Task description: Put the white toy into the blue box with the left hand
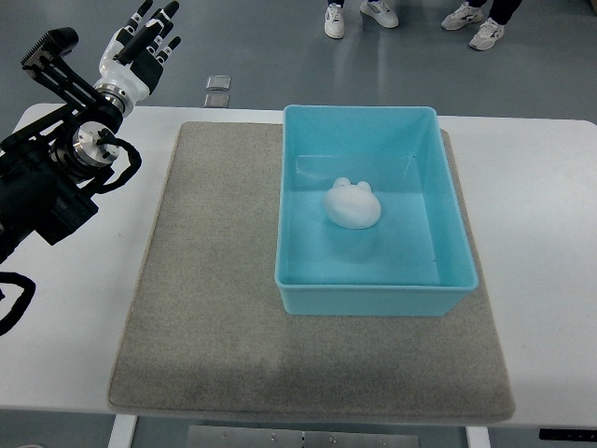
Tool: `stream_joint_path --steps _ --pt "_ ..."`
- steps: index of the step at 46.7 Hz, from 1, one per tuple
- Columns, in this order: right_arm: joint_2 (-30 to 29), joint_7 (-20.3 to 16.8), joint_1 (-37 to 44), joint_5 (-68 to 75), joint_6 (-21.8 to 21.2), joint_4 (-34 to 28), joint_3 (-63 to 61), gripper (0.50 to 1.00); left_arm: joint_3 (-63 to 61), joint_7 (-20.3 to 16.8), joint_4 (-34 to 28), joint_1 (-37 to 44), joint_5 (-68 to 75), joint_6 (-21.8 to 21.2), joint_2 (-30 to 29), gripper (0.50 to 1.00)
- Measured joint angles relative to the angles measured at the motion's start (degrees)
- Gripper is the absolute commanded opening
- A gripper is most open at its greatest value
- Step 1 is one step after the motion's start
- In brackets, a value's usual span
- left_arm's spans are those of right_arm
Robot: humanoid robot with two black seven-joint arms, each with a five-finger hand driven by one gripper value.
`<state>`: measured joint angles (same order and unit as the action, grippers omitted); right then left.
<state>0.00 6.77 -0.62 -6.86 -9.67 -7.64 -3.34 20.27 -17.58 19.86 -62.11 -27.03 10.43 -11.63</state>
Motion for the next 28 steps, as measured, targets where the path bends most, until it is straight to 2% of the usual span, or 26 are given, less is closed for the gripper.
stream_joint_path --steps 28 --pt "0.0 0.0 0.0 0.0 0.0 0.0 0.0 0.936 0.0 -0.1 0.0 1.6 3.5 0.7 0.5 0.992"
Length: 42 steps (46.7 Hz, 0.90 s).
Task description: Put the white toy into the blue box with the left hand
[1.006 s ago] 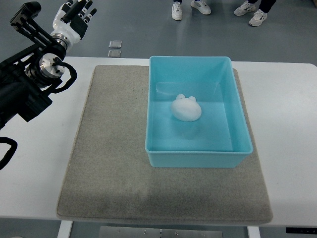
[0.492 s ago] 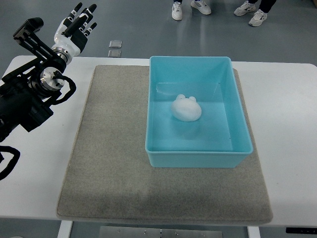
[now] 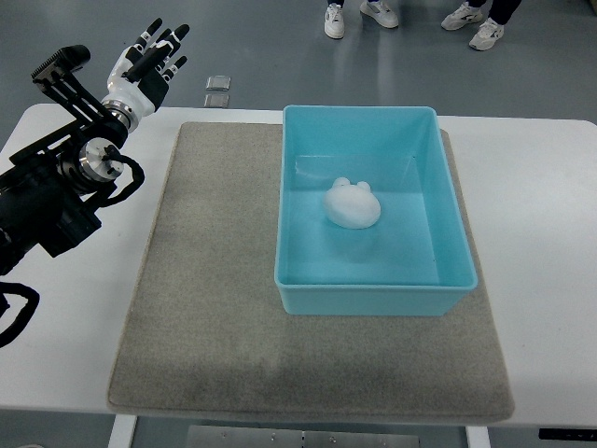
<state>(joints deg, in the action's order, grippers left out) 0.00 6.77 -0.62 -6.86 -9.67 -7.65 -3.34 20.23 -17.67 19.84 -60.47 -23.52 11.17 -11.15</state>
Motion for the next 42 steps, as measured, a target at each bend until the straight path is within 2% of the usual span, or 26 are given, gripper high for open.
stream_joint_path --steps 29,42 --pt "0.0 0.0 0.0 0.0 -0.2 0.0 -0.1 0.936 0.3 -0.4 0.1 -0.4 0.9 0.0 1.2 0.992" --pt "0.0 -0.1 -0.1 -0.4 -0.9 -4.8 0.0 0.936 0.6 -0.4 0.1 -0.5 0.8 0.0 1.5 0.992"
